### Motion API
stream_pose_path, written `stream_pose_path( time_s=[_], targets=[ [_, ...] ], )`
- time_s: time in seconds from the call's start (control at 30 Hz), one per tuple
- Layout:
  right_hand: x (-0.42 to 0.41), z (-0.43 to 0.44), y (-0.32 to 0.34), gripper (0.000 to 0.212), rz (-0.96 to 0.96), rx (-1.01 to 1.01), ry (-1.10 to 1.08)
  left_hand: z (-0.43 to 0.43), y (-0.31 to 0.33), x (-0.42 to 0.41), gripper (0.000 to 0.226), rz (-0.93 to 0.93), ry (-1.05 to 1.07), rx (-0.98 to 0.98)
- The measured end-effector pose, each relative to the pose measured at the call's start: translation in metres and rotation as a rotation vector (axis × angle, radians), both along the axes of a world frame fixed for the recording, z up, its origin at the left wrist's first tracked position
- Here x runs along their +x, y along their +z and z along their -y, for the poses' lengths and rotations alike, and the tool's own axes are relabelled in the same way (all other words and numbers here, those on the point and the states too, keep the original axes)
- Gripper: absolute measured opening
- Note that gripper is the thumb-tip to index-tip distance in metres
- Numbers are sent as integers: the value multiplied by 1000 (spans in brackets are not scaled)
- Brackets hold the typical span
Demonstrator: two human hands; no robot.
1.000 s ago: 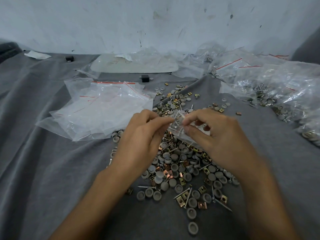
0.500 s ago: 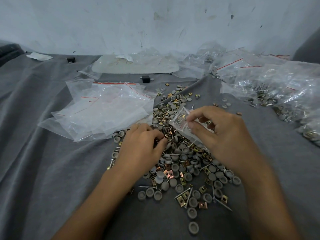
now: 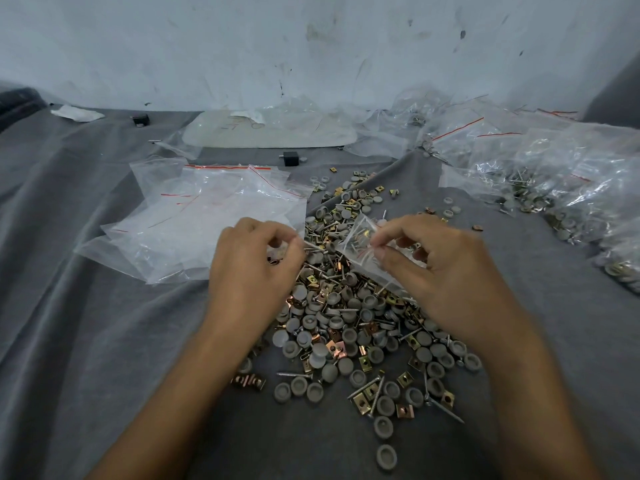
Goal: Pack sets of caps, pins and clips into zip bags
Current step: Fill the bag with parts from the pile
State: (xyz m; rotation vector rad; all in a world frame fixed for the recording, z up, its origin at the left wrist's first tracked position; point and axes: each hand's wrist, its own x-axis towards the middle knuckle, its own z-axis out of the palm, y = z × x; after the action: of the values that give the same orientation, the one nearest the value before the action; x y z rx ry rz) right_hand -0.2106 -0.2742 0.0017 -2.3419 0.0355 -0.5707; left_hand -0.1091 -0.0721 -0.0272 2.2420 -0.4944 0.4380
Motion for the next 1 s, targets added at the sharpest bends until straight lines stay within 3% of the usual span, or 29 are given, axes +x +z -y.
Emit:
stream_pose_path(
  time_s=[0.17,0.37,0.5,0.7,0.8,0.9,1.0],
  targets=[
    [1,-1,0,5,-12,-14,30,5,7,-10,2,48,-44,-187],
    [2,-2,-1,6,-2,-22,33,11,1,-16,24,26,-218,-50],
    [0,-1,-2,5,17,6,4,0,1,-4,9,-44,-196,-98],
    [0,0,0,6,36,12,-8,0,-5,-1,8,-98,-229,257],
    [0,0,0,7,37,16,-13,1,-11,-2,30,-107,-224,416],
    [0,0,0,6,31,4,-15,2,-13,-4,47,-101,-232,465],
    [0,1,-1,6,33,5,-14,3,-13,-4,44,-69,-233,468]
  ],
)
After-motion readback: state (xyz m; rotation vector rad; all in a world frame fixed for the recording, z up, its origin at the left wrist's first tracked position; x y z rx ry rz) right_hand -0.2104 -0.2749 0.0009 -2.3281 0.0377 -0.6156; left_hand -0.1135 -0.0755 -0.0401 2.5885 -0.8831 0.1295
